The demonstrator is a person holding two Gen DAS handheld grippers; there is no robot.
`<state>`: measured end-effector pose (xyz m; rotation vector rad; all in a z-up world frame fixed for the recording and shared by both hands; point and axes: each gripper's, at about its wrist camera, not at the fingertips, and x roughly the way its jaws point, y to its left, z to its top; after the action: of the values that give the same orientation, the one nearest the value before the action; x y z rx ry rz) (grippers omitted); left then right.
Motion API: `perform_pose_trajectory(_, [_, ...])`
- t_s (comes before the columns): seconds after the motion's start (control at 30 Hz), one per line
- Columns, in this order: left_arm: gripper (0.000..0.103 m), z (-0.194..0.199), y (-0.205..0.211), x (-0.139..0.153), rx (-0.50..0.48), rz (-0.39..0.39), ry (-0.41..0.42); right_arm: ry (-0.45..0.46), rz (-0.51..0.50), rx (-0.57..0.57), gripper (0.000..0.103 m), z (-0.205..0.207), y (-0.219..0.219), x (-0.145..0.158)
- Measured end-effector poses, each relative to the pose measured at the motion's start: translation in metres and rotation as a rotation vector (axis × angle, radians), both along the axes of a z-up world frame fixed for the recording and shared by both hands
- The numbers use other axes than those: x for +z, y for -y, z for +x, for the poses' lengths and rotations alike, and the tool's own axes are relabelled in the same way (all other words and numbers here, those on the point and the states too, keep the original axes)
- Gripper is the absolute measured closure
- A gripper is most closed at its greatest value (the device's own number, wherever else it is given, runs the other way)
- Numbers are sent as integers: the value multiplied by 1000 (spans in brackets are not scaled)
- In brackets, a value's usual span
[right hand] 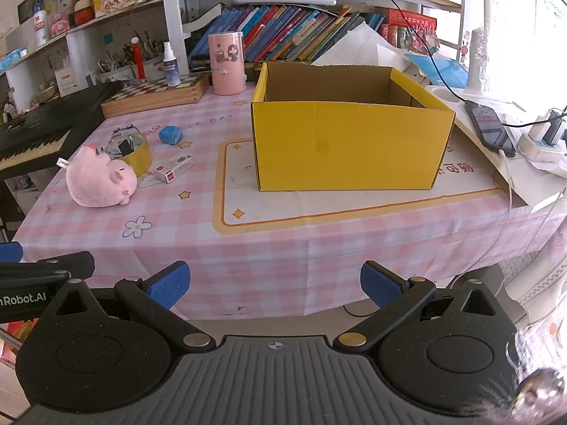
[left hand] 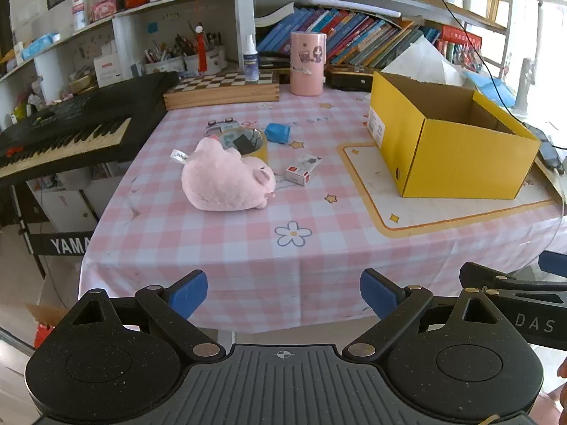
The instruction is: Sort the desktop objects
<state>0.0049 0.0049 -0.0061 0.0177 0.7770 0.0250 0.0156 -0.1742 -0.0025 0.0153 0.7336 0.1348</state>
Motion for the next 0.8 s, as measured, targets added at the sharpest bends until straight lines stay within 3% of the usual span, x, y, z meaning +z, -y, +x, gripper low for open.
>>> perform_pose_trajectory(0.8, [8, 0, 1, -1, 2, 10, -7, 7, -8, 1, 0, -2, 1, 2])
